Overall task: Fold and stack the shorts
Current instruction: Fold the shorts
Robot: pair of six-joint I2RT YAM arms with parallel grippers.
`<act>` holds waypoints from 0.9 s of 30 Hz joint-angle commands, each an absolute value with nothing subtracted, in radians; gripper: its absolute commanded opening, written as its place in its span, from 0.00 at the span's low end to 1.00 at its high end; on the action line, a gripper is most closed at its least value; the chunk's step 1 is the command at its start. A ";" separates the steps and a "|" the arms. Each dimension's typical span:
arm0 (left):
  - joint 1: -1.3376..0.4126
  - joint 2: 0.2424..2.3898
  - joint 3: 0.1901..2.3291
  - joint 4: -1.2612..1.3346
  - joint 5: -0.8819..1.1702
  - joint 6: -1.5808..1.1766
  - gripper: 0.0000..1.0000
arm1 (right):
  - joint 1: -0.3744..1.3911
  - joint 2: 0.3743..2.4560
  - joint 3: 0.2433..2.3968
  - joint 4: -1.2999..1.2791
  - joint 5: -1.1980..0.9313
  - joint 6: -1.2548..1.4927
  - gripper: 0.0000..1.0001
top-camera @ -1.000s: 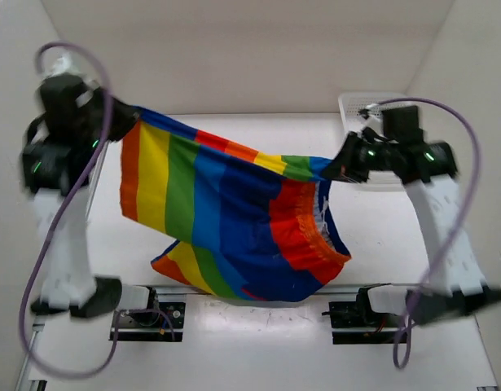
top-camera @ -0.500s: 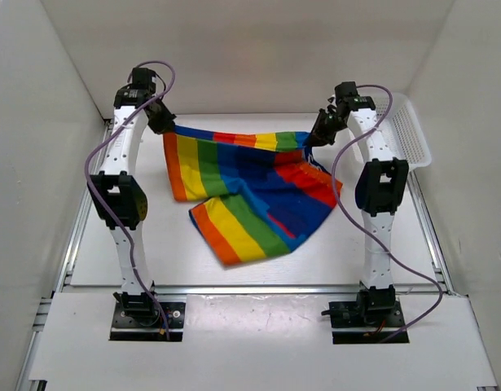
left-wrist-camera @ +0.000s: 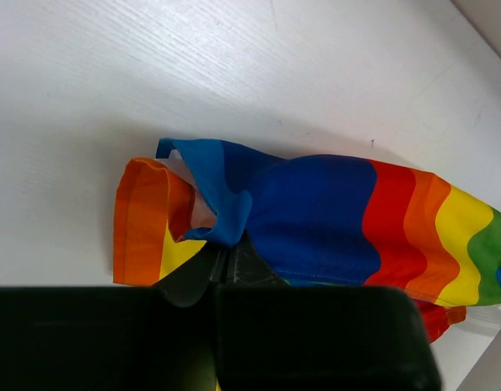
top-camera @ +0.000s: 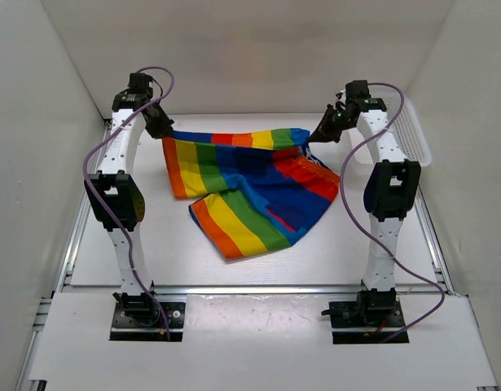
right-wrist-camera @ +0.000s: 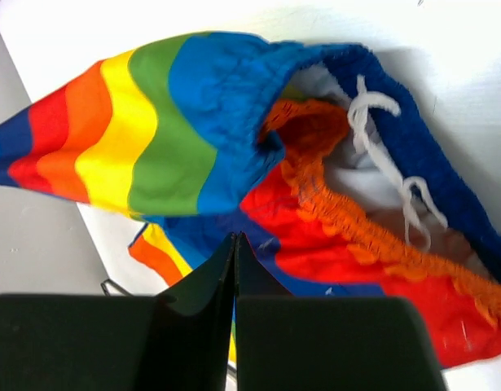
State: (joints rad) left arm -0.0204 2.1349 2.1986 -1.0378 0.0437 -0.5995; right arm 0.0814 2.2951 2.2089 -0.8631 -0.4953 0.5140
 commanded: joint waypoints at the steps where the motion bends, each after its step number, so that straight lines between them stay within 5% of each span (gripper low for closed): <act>1: -0.012 2.002 2.163 -1.019 0.040 -0.581 0.11 | 0.078 2.172 2.172 -0.825 -0.489 0.499 0.00; 6: -0.021 1.962 2.120 -1.009 0.031 -0.581 0.11 | 0.078 2.120 2.119 -0.815 -0.480 0.479 0.03; 8: -0.031 1.951 2.111 -1.009 0.031 -0.581 0.11 | 0.087 2.111 2.062 -0.805 -0.494 0.488 0.37; 11: -0.031 1.951 2.111 -1.000 0.031 -0.581 0.11 | 0.100 2.098 1.987 -0.718 -0.503 0.576 0.45; 17: -0.031 1.951 2.131 -1.000 0.031 -0.581 0.11 | 0.129 2.054 1.727 -0.405 -0.526 0.797 0.53; 27: -0.031 1.971 2.149 -1.009 0.049 -0.581 0.11 | 0.169 2.180 1.798 -0.256 -0.497 0.905 0.53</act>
